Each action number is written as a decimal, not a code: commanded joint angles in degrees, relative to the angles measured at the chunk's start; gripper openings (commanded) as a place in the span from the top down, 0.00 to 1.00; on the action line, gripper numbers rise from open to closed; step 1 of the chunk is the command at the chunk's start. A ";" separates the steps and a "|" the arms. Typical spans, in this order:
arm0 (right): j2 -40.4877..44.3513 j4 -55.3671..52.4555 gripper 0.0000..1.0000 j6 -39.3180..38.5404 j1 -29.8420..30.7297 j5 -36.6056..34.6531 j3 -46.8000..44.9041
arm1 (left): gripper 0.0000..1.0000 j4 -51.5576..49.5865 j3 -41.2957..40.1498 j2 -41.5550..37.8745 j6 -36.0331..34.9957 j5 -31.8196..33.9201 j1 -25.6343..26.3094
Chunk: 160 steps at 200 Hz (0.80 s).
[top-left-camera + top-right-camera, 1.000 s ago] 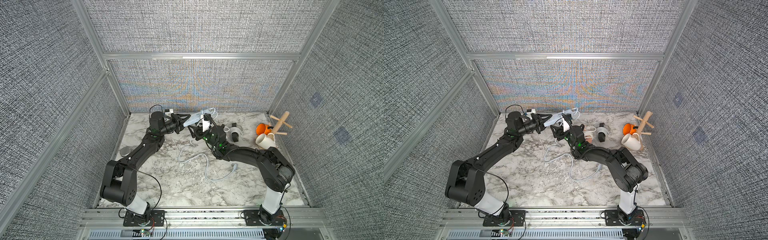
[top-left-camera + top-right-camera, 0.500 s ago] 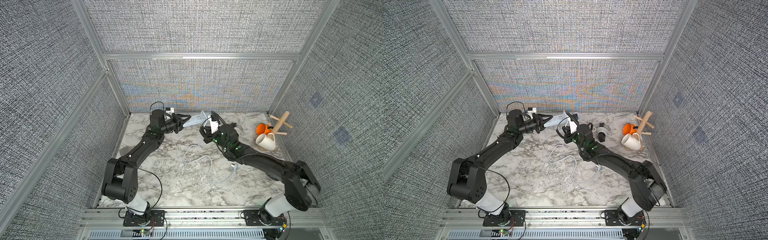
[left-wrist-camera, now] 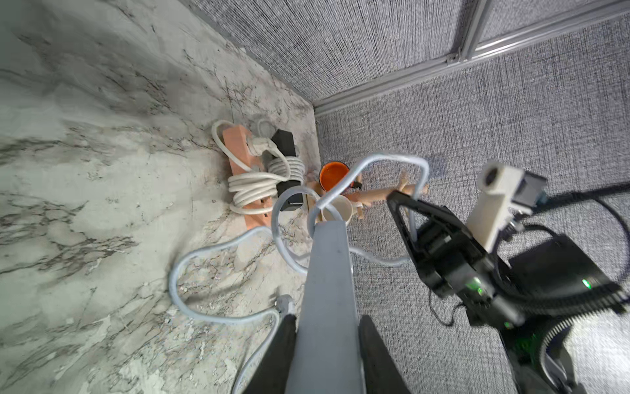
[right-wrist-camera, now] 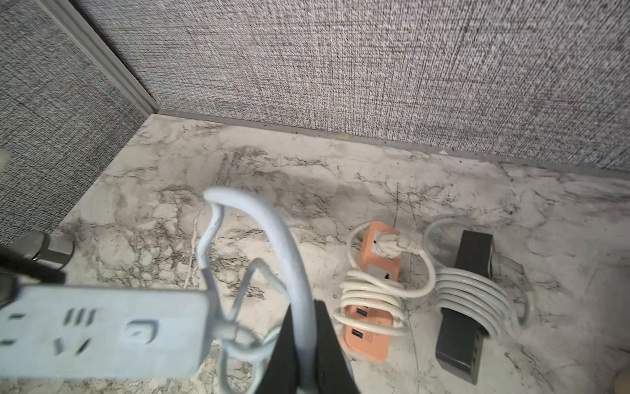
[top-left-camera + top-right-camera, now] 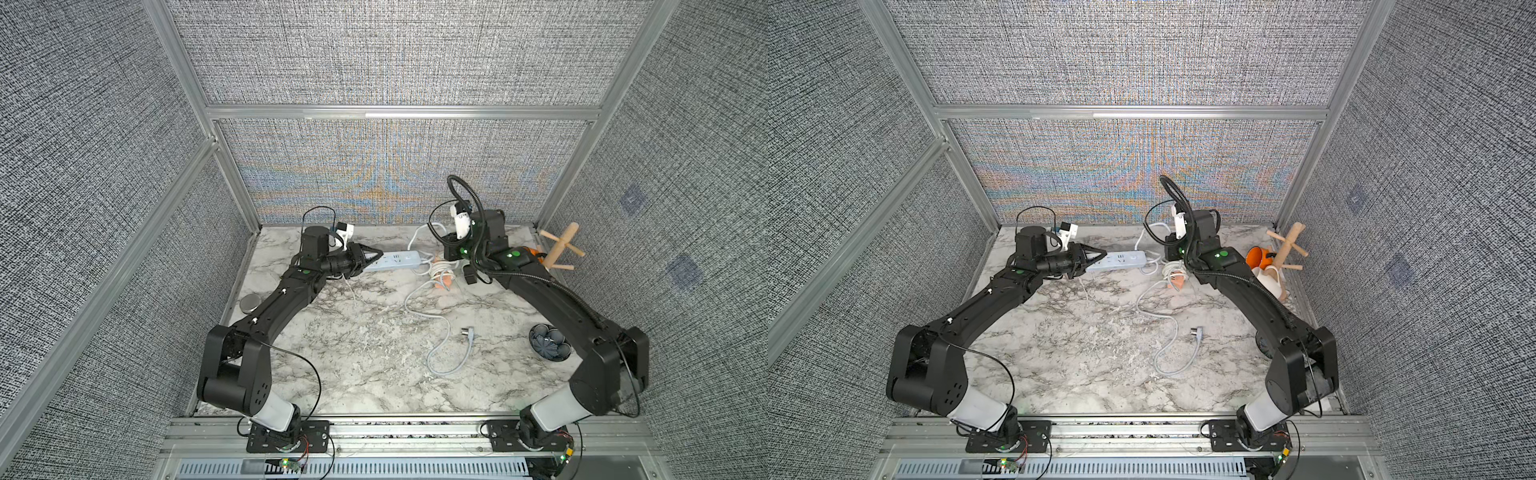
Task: Unwrap the cord wrapped around the power strip
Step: Unwrap the power cord from the power strip.
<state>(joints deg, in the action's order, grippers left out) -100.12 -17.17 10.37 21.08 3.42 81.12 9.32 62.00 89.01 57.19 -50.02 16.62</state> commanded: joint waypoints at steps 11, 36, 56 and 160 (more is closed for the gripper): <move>-5.56 0.42 1.00 -0.51 -3.94 6.59 0.62 | 1.00 25.03 -2.76 2.34 15.70 -10.31 -0.23; -7.92 3.30 1.00 0.03 -4.30 10.79 -2.04 | 1.00 42.13 -3.42 4.72 29.32 -9.61 -0.25; -8.00 6.16 1.00 1.32 -4.68 11.78 -5.87 | 1.00 49.14 -3.11 6.23 35.62 -5.95 -0.36; 0.08 17.74 1.00 8.33 -14.39 14.28 -29.91 | 1.00 22.03 -9.50 1.06 17.65 12.85 -13.52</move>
<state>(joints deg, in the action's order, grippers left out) -100.99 -1.69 16.16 8.56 19.22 54.19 37.23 52.80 91.83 82.52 -44.27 5.50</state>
